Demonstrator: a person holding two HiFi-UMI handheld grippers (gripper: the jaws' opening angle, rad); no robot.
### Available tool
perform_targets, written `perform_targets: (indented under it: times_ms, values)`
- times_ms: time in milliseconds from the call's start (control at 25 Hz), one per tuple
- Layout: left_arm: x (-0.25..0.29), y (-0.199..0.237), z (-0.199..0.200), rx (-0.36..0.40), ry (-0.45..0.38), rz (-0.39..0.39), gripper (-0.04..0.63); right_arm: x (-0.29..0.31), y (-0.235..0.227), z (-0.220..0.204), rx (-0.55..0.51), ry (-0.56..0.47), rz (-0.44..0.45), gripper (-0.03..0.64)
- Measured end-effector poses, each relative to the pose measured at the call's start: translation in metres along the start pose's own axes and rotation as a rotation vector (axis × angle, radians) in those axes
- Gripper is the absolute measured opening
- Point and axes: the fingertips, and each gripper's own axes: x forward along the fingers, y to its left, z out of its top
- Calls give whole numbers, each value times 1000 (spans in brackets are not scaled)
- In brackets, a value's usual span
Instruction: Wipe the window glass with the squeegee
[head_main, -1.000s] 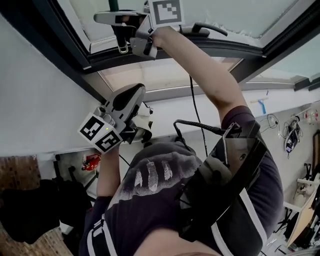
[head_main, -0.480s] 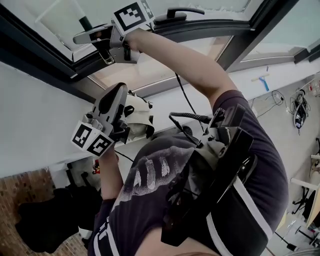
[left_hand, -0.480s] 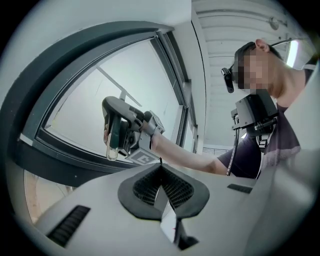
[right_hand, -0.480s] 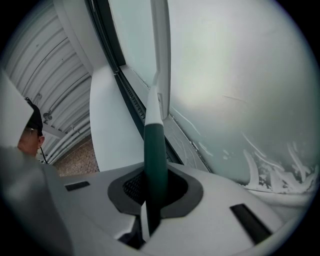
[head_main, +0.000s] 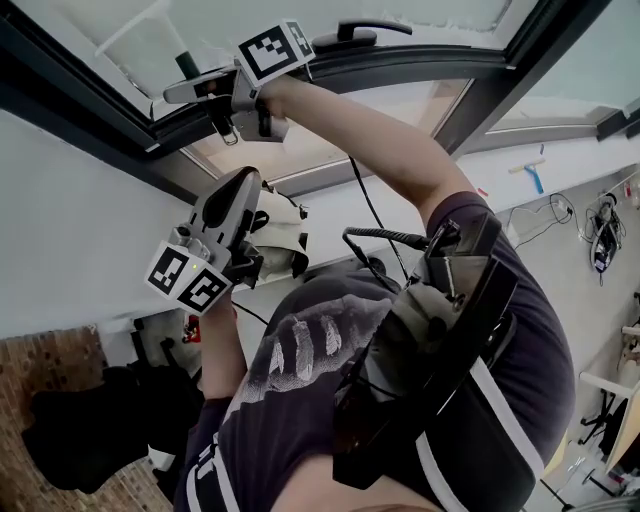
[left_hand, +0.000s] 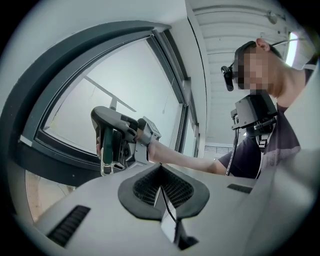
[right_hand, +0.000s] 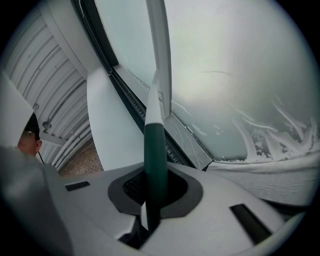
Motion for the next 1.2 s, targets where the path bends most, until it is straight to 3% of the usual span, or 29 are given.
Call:
perform_targets:
  times_ms: [120,360,600,800,920,1200]
  values:
    - [2,1,3,13,-11,10,5,-1,2,-6,20,19,9,20]
    - [6,1,7,34,-38,27,5,-14,24,-22,30,33,111,14]
    - [13,1,4,14,-32,19,6,-41,30,-20,13,12,58,14]
    - [9,0,2,2,-32,-15,6,-60,42,-13,-83,-13,24,14]
    - [17,-2,2,8,-26,-38,6,-72,56,6,-135,-31,41,14]
    - [52,-23,8,45,-5,-101,5,-114,82,93,-262,-80,44,14]
